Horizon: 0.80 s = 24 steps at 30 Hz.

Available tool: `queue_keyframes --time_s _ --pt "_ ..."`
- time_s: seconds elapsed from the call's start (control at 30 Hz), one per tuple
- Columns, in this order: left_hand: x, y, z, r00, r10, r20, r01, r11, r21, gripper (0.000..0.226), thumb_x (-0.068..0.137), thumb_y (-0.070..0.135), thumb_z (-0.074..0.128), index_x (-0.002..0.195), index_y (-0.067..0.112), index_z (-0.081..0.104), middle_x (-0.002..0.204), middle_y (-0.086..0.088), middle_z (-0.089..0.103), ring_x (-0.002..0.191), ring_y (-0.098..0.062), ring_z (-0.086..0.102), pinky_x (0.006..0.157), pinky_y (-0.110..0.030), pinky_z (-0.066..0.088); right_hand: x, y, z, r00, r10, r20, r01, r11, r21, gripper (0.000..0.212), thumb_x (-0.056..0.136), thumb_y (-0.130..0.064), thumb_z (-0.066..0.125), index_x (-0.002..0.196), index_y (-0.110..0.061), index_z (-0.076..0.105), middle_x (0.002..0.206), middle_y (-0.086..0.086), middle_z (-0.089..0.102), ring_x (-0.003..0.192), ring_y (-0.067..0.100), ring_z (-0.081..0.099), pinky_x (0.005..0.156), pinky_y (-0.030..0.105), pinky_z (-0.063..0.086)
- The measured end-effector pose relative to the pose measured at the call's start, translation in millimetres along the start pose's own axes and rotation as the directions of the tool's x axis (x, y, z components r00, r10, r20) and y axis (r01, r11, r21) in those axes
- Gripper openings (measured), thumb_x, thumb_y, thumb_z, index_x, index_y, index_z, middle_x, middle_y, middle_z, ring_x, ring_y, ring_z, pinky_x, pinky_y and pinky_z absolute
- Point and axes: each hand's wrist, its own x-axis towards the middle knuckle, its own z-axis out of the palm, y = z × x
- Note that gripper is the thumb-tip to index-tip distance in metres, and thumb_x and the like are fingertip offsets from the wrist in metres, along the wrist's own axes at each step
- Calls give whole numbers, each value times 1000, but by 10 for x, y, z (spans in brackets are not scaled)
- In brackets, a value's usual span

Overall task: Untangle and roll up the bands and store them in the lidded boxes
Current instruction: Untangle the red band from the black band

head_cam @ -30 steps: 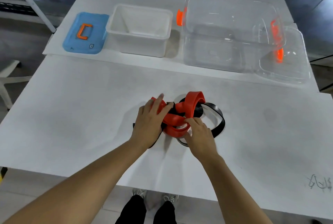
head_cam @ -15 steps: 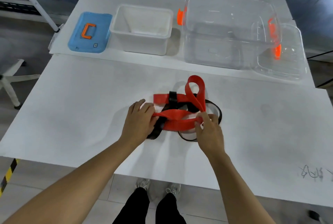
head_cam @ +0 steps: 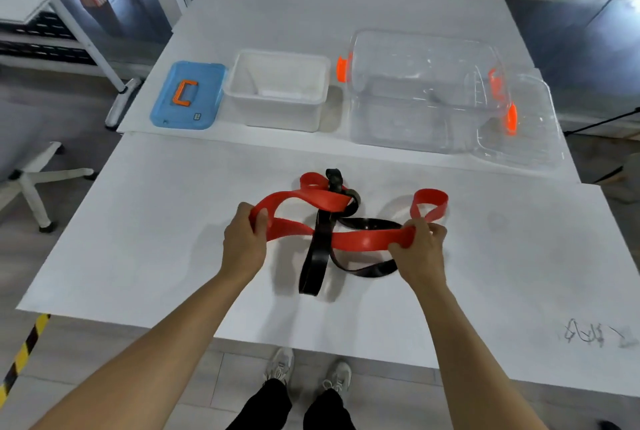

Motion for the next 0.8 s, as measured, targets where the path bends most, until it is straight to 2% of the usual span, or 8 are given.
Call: queue_keyframes --time_s 0.1,0.17,0.27,0.37,0.43,0.5,0.6,0.8 --pt "26 -133 49 965 -261 -27 254 955 -156 35 106 39 38 103 7 52 97 -5 61 88 -26 59 78 -36 46 2 42 -32 999 2 -43 -4 999 -41 39 88 -6 66 125 -17 57 147 9 35 81 31 63 72 34 51" --pt "37 -263 85 907 -421 26 404 850 -338 44 99 46 39 106 6 55 110 -10 65 98 -31 65 86 -44 57 6 53 -40 999 0 -45 -3 997 -80 41 90 -9 66 129 -19 57 146 7 37 83 34 63 73 35 51" --pt "-13 -446 150 793 -587 160 579 646 -498 43 103 36 40 109 -2 58 115 -21 64 103 -39 66 73 -52 64 -6 64 -2 1000 -9 -23 5 989 -148 42 88 -10 66 129 -19 59 146 5 38 89 34 65 72 35 51" --pt "-164 -549 157 690 -672 268 713 567 -412 39 106 29 41 124 -2 54 122 -22 60 111 -39 63 69 -47 64 -31 105 88 997 -48 59 61 965 -255 38 84 -10 71 121 -15 65 145 4 44 101 32 64 80 39 55" --pt "-257 -627 145 675 -664 321 737 611 -288 40 103 35 47 122 0 53 123 -20 60 110 -37 61 80 -50 62 -69 134 163 990 -56 128 99 928 -360 32 82 -15 73 114 -14 69 137 4 51 102 31 62 86 41 55" --pt "-334 -701 133 721 -591 361 653 754 -68 39 94 42 63 105 6 58 106 -14 64 98 -31 64 83 -44 60 -120 159 227 990 -57 131 115 865 -489 28 81 -21 73 109 -16 73 136 5 53 103 30 60 90 41 53" --pt "-401 -774 176 803 -459 380 428 888 168 32 87 41 73 82 13 58 78 -2 62 78 -25 63 65 -32 48 -172 241 281 993 -89 84 122 744 -657 26 81 -28 72 105 -20 75 131 4 55 103 28 57 92 37 46" --pt "-360 -843 281 955 -89 281 -7 946 323 19 84 31 68 99 21 70 104 3 66 98 -26 62 84 -38 50 -288 325 338 984 -174 -29 91 646 -758 18 73 -22 76 87 -11 73 112 9 60 92 31 54 81 39 39"
